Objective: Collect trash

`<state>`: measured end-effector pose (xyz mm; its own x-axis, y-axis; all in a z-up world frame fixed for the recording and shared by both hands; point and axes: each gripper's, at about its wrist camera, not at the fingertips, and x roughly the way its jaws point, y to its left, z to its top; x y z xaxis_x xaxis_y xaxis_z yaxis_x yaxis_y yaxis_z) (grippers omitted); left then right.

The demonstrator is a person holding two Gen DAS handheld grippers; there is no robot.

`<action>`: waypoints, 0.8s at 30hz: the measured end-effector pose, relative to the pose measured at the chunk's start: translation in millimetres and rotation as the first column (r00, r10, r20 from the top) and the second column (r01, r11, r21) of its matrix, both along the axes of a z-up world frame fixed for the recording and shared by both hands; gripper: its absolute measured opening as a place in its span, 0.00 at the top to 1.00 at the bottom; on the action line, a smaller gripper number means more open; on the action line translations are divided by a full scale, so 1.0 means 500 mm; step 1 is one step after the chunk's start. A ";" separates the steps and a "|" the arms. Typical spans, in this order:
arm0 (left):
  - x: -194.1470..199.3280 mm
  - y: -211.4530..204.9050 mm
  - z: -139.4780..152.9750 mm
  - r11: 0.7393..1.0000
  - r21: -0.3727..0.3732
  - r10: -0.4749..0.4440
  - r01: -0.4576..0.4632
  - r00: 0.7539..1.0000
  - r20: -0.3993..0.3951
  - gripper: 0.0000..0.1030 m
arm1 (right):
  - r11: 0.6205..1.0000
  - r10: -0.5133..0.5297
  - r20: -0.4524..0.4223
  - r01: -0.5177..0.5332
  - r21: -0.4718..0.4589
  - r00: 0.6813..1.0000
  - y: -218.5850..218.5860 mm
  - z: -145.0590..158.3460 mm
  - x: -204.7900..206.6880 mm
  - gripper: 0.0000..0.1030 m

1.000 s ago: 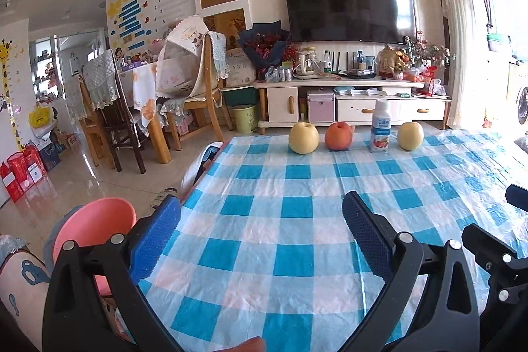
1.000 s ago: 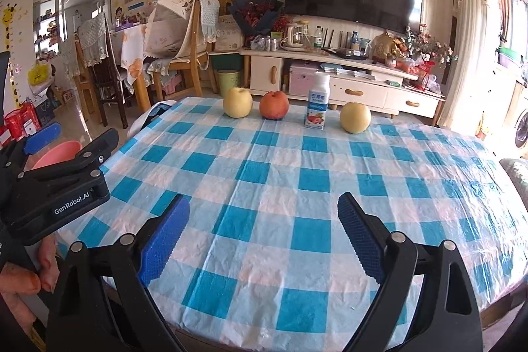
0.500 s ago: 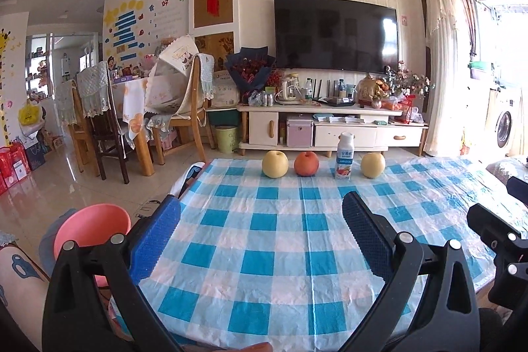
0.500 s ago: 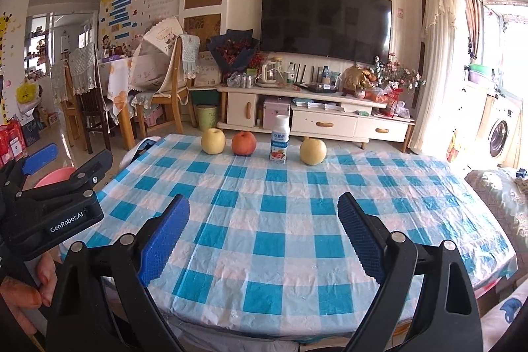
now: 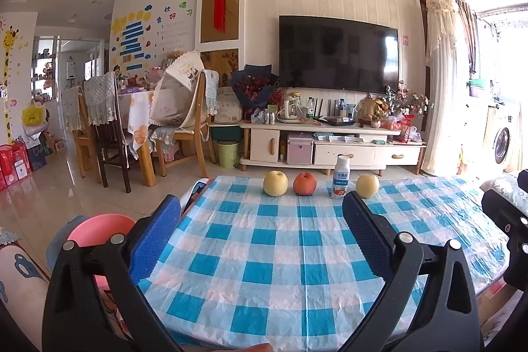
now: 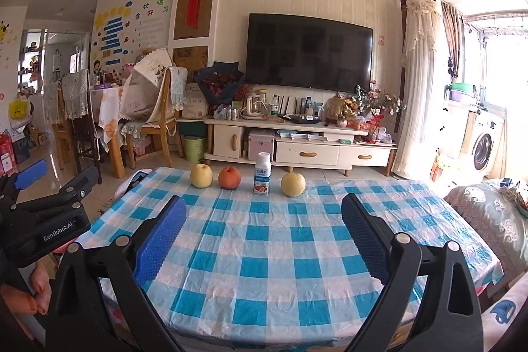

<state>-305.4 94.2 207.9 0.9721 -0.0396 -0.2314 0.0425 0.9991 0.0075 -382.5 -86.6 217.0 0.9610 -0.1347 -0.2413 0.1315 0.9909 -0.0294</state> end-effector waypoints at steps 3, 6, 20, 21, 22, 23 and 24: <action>-0.007 -0.002 0.002 1.000 0.004 -0.003 0.003 1.000 0.006 0.04 | 1.000 -0.004 0.006 0.004 0.000 1.000 0.001 0.002 -0.004 0.08; -0.010 -0.003 0.002 1.000 0.005 -0.004 0.004 1.000 0.009 0.04 | 1.000 -0.004 0.002 0.004 -0.002 1.000 0.003 0.000 -0.006 0.08; 0.007 -0.019 -0.011 1.000 0.012 -0.006 0.007 1.000 -0.023 0.04 | 1.000 0.007 -0.026 -0.007 0.000 1.000 0.011 -0.026 0.026 0.07; 0.013 -0.019 -0.015 1.000 0.013 -0.006 0.007 1.000 -0.028 0.04 | 1.000 0.010 -0.030 -0.010 0.003 1.000 0.009 -0.030 0.034 0.07; 0.019 -0.021 -0.020 1.000 0.014 -0.007 0.008 0.999 -0.034 0.04 | 1.000 0.011 -0.033 -0.011 0.005 0.999 0.009 -0.034 0.040 0.07; 0.025 -0.023 -0.024 1.000 0.016 -0.007 0.008 0.999 -0.039 0.04 | 1.000 0.011 -0.035 -0.011 0.006 0.999 0.009 -0.039 0.046 0.07; 0.032 -0.026 -0.029 1.000 0.020 -0.007 0.008 0.999 -0.046 0.04 | 1.000 0.011 -0.037 -0.011 0.008 0.999 0.006 -0.042 0.051 0.07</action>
<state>-289.4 81.4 193.5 0.9601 -0.0421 -0.2765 0.0512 0.9984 0.0257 -357.1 -83.5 195.8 0.9529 -0.1222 -0.2777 0.1197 0.9925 -0.0261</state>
